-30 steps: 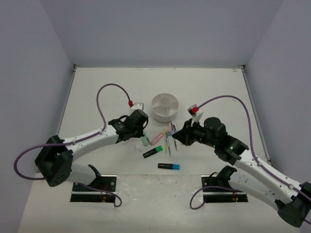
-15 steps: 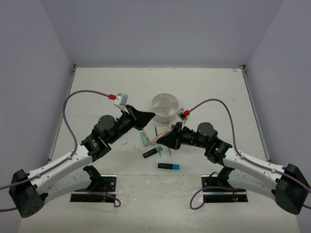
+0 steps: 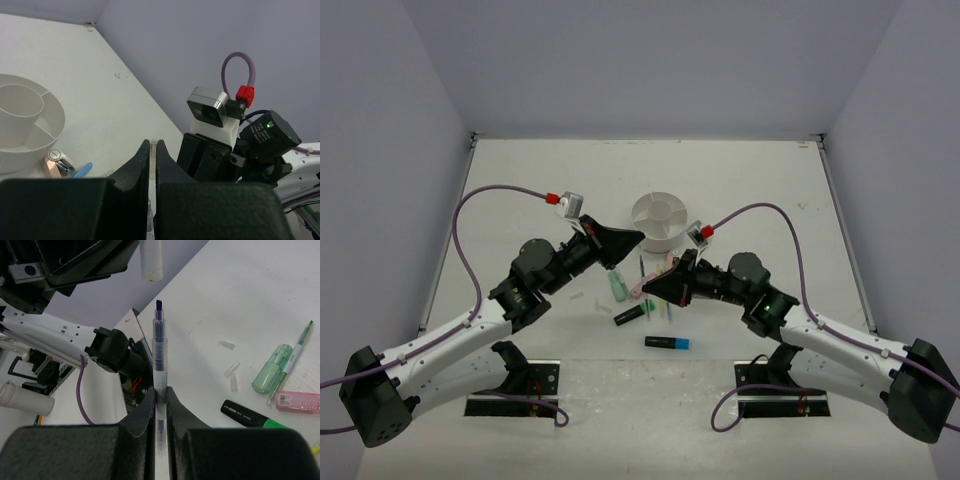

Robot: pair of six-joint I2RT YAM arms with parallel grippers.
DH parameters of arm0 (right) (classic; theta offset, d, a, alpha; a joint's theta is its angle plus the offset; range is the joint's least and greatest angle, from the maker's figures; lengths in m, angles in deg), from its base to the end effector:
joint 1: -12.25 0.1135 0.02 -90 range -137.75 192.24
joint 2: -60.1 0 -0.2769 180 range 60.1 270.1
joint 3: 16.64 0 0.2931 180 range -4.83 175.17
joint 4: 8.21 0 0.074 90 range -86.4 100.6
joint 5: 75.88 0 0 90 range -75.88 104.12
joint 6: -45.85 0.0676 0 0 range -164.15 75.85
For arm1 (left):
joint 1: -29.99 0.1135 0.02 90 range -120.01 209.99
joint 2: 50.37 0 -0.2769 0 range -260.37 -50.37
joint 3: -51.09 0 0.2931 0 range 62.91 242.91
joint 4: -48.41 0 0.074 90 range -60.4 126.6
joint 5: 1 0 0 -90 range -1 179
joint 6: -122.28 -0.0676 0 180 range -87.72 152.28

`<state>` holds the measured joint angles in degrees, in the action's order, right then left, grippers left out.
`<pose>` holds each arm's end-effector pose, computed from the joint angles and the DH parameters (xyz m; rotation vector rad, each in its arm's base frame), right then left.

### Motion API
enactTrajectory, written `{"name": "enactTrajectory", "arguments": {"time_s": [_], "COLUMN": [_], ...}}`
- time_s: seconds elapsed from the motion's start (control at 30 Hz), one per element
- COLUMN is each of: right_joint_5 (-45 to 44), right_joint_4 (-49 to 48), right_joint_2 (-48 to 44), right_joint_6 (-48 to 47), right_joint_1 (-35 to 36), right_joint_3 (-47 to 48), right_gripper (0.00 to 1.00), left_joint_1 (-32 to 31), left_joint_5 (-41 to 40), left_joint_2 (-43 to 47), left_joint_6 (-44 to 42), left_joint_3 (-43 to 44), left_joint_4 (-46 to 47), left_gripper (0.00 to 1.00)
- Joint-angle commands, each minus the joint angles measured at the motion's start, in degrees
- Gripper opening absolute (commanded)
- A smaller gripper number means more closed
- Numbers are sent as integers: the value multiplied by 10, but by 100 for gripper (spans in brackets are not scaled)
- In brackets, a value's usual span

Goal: Sort the stationery into containers
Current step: Close the pen cap on the pen.

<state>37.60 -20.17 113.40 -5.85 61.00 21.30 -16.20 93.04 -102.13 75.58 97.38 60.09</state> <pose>0.1597 0.2229 0.2498 -0.5194 1.7754 1.4517 0.1911 -0.2061 0.3183 0.1036 1.6036 -1.3002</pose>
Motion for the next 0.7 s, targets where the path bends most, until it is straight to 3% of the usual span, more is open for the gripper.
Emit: {"name": "enactTrajectory", "arguments": {"time_s": [0.0,0.67], "right_joint_5": [-21,-54], "right_joint_4": [0,42], "right_joint_2": [-23,-31], "right_joint_6": [-10,-26], "right_joint_1": [4,3], "right_joint_3": [21,43], "right_gripper": [0,0], "left_joint_1": [-1,-1], "left_joint_5": [-6,14], "left_joint_2": [3,2], "left_joint_6": [5,17], "left_joint_3": [-4,-17], "left_joint_4": [20,36], "left_gripper": [0,0]}}
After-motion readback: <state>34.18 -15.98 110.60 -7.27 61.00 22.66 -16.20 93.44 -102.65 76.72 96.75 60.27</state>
